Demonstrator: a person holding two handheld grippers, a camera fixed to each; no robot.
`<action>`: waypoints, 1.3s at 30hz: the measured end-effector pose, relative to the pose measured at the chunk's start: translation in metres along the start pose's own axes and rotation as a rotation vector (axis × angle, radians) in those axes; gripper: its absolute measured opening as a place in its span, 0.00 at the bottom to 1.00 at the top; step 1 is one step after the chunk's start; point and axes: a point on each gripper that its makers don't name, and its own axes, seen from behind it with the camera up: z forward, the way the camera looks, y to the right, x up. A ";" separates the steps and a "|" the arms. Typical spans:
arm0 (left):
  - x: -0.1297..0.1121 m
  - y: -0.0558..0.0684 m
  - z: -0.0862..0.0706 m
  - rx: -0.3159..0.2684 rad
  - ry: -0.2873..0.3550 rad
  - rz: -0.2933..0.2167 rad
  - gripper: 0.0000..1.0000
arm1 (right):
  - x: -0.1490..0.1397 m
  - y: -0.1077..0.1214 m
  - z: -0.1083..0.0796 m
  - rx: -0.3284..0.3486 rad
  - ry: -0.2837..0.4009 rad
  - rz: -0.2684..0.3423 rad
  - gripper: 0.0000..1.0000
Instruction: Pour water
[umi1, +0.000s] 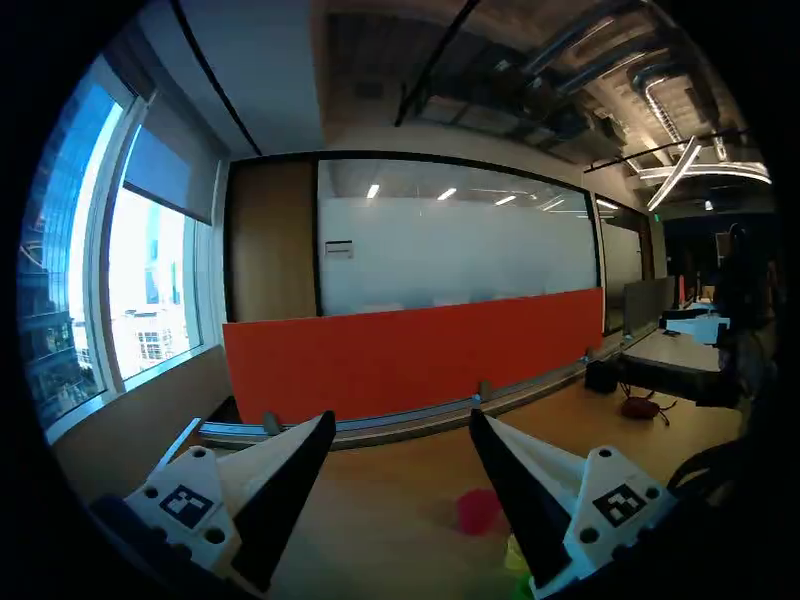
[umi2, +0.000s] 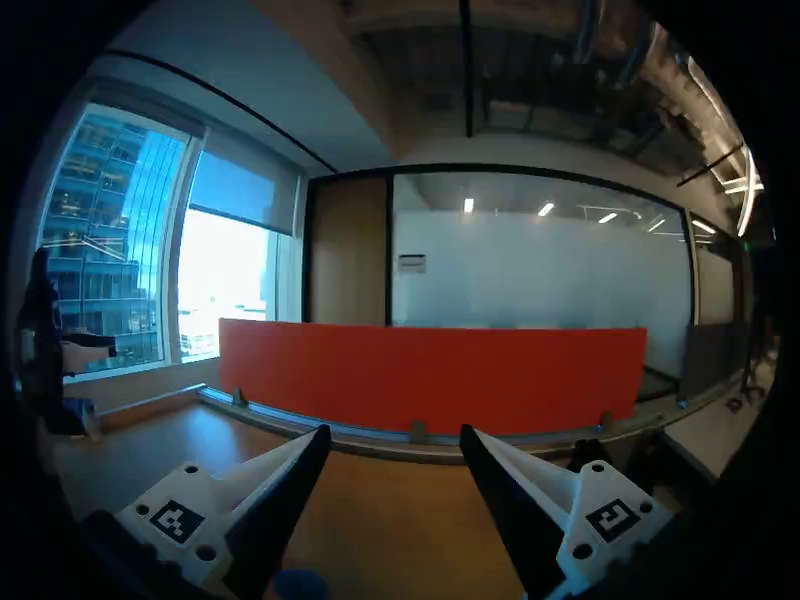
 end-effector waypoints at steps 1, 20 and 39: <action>-0.001 0.003 0.001 -0.018 -0.005 0.001 1.00 | -0.001 -0.002 0.000 0.013 -0.003 -0.002 1.00; -0.010 0.049 -0.002 -0.250 -0.004 0.033 0.99 | -0.003 -0.045 -0.002 0.256 0.000 -0.032 1.00; -0.039 0.071 -0.004 -0.370 -0.063 0.027 0.99 | -0.028 -0.065 -0.003 0.379 -0.045 -0.061 1.00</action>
